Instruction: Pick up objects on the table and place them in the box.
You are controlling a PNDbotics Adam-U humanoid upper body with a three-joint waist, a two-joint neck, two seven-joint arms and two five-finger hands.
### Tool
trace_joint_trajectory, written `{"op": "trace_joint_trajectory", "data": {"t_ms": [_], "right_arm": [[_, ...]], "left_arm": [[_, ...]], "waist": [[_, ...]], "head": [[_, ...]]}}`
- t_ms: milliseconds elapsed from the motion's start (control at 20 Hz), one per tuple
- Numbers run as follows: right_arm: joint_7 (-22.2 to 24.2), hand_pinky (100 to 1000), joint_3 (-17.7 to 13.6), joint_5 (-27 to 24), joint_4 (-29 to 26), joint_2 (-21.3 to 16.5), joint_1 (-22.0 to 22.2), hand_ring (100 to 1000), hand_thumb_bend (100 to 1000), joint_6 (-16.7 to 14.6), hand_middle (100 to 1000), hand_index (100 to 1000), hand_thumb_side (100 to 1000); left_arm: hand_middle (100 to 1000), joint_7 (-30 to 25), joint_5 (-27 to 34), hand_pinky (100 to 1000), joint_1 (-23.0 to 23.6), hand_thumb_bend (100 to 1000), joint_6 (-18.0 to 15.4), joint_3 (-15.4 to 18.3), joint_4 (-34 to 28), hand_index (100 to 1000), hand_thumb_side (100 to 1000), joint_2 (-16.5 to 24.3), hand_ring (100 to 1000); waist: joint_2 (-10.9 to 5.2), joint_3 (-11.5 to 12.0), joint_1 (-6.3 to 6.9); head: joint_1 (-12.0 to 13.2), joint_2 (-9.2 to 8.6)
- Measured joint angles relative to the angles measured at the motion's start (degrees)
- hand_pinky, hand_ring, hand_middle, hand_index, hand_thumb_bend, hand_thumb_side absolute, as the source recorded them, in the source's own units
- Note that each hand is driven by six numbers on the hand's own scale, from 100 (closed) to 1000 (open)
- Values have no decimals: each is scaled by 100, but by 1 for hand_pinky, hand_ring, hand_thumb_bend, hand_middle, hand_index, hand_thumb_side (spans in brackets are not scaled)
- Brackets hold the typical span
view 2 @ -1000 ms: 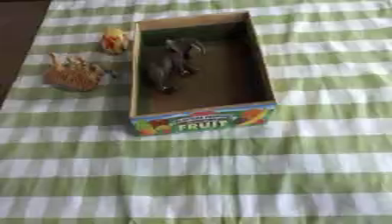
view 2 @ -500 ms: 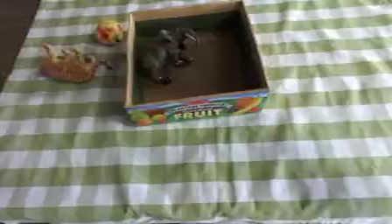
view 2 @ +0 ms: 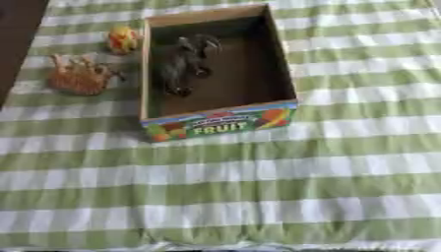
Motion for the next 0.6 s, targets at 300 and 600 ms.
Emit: {"op": "trace_joint_trajectory", "data": {"t_ms": [300,600], "right_arm": [[-6,767,-2,-48,0,93,40,825,100,19,777,889,997],[11,766,-2,-59,0,140,40,821,100,50,776,882,998]], "left_arm": [[827,-964,-385,633,-538,948,-697,-440,658,940,989,2,827],[856,-1828,-506,659,-830,870,-1113,-728,1228,995,877,-116,851]], "waist": [[-29,-43,4],[-30,-79,-5]], "head": [[55,2],[69,-4]]}}
